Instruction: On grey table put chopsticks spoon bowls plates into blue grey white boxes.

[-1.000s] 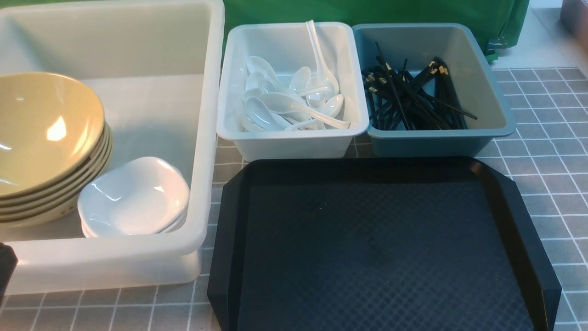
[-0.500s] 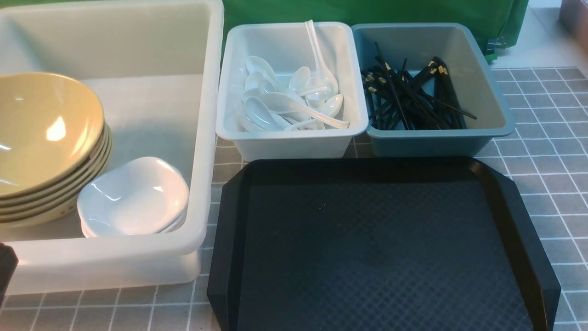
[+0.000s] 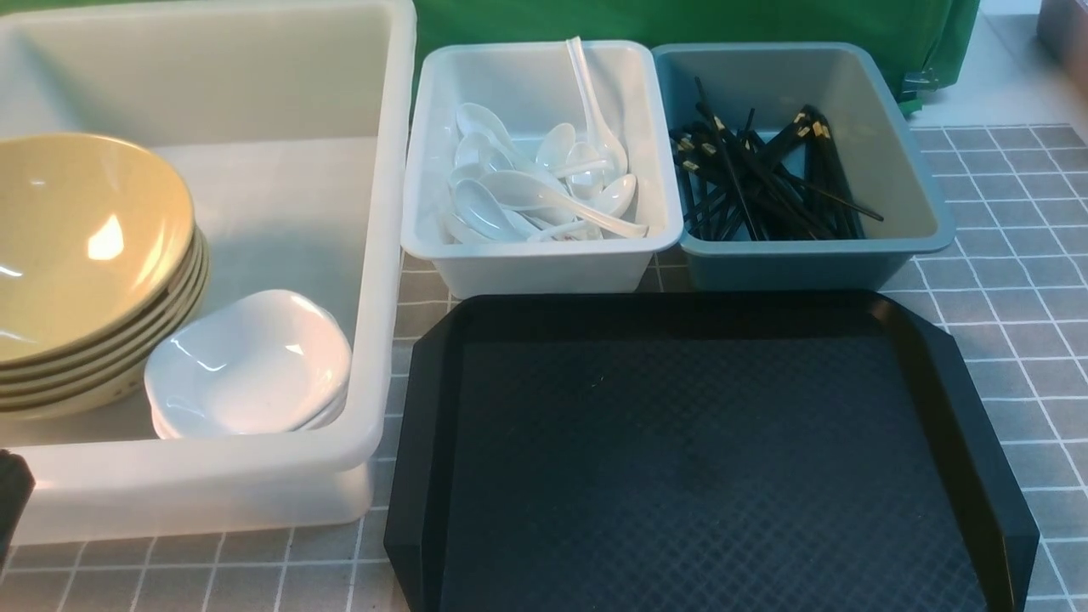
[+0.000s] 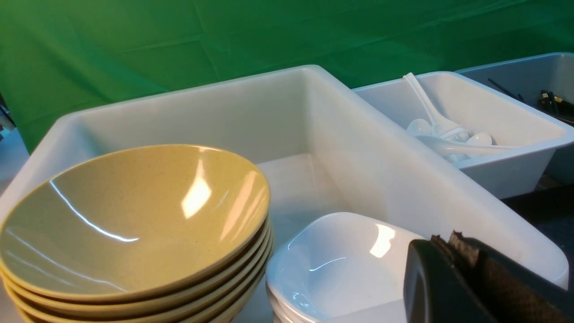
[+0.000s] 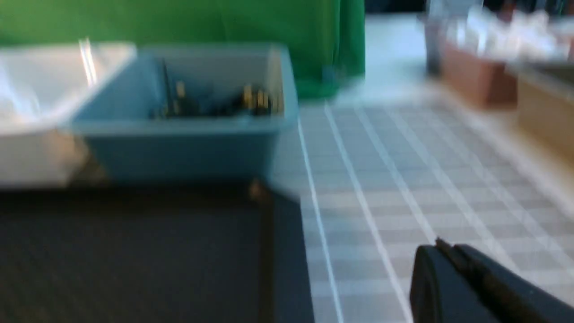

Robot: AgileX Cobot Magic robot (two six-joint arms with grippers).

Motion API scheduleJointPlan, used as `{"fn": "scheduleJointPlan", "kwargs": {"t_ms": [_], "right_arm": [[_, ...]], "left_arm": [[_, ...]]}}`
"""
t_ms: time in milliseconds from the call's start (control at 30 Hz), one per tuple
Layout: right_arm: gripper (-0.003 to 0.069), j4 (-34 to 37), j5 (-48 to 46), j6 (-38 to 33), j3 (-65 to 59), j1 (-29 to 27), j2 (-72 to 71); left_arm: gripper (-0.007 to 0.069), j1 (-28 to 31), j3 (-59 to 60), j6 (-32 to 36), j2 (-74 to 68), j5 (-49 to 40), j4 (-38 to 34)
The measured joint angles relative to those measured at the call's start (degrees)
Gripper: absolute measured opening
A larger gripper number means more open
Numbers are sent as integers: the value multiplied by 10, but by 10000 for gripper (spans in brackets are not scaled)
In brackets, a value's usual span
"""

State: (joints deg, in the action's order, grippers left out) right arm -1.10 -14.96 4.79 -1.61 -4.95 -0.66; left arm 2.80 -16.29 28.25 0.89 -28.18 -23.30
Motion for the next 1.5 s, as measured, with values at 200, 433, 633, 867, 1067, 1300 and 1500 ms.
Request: {"fn": "scheduleJointPlan", "kwargs": {"t_ms": [200, 433, 633, 867, 1067, 1300, 1500], "right_arm": [[45, 0, -34, -9, 0, -1, 0], [45, 0, -34, -15, 0, -1, 0], [45, 0, -35, -15, 0, -1, 0], [45, 0, -35, -15, 0, -1, 0], [45, 0, -35, -15, 0, -1, 0], [52, 0, -36, -15, 0, -2, 0], [59, 0, -36, -15, 0, -2, 0]], "left_arm": [[-8, 0, 0, 0, 0, 0, 0], [-8, 0, 0, 0, 0, 0, 0], [-8, 0, 0, 0, 0, 0, 0], [-8, 0, 0, 0, 0, 0, 0], [-8, 0, 9, 0, 0, 4, 0], [-8, 0, 42, -100, 0, -28, 114], [-8, 0, 81, -262, 0, -10, 186]]}}
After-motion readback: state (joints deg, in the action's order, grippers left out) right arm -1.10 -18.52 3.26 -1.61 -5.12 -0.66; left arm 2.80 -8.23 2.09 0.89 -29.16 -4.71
